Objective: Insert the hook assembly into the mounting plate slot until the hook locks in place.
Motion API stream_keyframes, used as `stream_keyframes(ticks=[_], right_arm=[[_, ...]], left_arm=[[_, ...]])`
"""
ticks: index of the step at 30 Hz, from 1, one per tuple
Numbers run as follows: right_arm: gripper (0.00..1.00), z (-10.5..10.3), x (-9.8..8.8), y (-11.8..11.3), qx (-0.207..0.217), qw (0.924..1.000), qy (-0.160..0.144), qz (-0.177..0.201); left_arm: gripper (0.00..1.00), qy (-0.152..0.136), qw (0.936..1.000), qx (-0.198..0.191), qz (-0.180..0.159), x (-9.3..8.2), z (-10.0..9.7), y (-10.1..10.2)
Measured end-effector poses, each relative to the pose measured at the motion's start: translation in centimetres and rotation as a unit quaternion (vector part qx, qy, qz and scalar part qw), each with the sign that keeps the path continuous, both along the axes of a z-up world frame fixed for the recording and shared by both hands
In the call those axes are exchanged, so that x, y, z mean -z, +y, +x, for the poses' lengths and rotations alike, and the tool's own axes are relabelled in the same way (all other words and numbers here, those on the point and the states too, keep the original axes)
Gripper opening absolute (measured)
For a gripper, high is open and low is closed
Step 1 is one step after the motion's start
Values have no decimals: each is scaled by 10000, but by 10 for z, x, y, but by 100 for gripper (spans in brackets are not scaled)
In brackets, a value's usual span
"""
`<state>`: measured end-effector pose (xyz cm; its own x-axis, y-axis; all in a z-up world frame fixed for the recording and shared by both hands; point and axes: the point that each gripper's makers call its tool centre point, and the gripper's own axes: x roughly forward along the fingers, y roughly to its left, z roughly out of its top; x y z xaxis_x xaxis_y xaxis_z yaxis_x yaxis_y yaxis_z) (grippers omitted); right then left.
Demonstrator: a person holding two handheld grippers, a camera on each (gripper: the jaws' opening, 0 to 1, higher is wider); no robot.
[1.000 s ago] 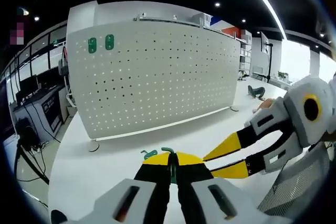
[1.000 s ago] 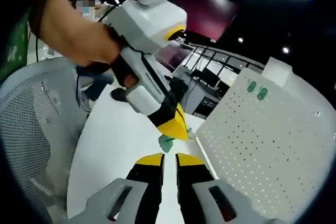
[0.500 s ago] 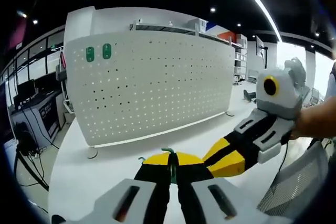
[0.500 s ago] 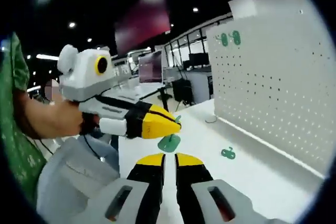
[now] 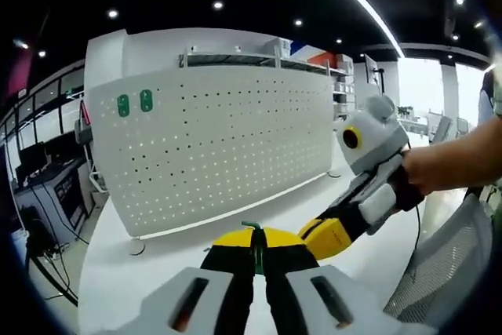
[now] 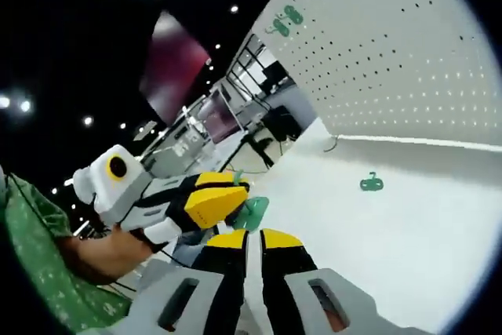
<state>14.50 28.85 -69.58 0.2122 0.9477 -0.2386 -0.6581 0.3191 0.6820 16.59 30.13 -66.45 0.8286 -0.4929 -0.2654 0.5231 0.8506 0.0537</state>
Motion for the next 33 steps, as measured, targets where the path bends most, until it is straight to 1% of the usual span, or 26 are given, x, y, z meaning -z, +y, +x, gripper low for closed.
stream_keyframes(ticks=[1, 4, 5, 6, 8, 10, 15, 17, 18, 23, 26, 29, 30, 32, 33], right_arm=[[5, 1, 0, 0, 7, 10000, 29, 22], [5, 1, -4, 1, 28, 9993, 300, 224], [5, 2, -4, 0, 47, 9991, 348, 222], [5, 2, -4, 0, 46, 9992, 331, 216], [5, 3, -4, 0, 70, 9986, 451, 261], [5, 3, -5, 0, 81, 9972, 656, 350], [4, 4, -5, 0, 110, 9944, 943, 473], [3, 2, -7, 0, 100, 9918, 1140, 567], [3, 3, -7, 0, 123, 9926, 1072, 551], [2, 5, -8, 0, 259, 9928, 1010, 596], [2, 8, -11, 1, 481, 9931, 903, 569], [1, 13, -10, 1, 760, 9918, 861, 559], [1, 16, -10, 0, 911, 9912, 798, 538], [1, 14, -10, 2, 964, 9914, 720, 508], [1, 17, -10, 3, 1116, 9903, 644, 516]], left_arm=[[2, -32, 10000, 13, -15, -1, -1, 0], [2, -103, 9999, 84, -70, -4, -2, -2], [2, -110, 9999, 87, -72, -5, -2, -2], [2, -123, 9998, 104, -79, -6, -3, -4], [2, -138, 9998, 140, -83, -7, -3, -5], [2, -153, 9997, 172, -112, -8, -3, -6], [2, -226, 9994, 225, -158, -10, -4, -8], [2, -244, 9993, 242, -173, -11, -4, -8], [2, -256, 9992, 243, -169, -11, -4, -8], [2, -330, 9991, 242, -140, -13, -3, -8], [3, -384, 9990, 203, -121, -15, -2, -7], [3, -405, 9991, 104, -81, -15, 0, -5], [3, -400, 9991, 71, -75, -15, 1, -4], [3, -408, 9992, 20, -37, -15, 2, -3], [3, -420, 9991, -14, -31, -15, 2, -2]])
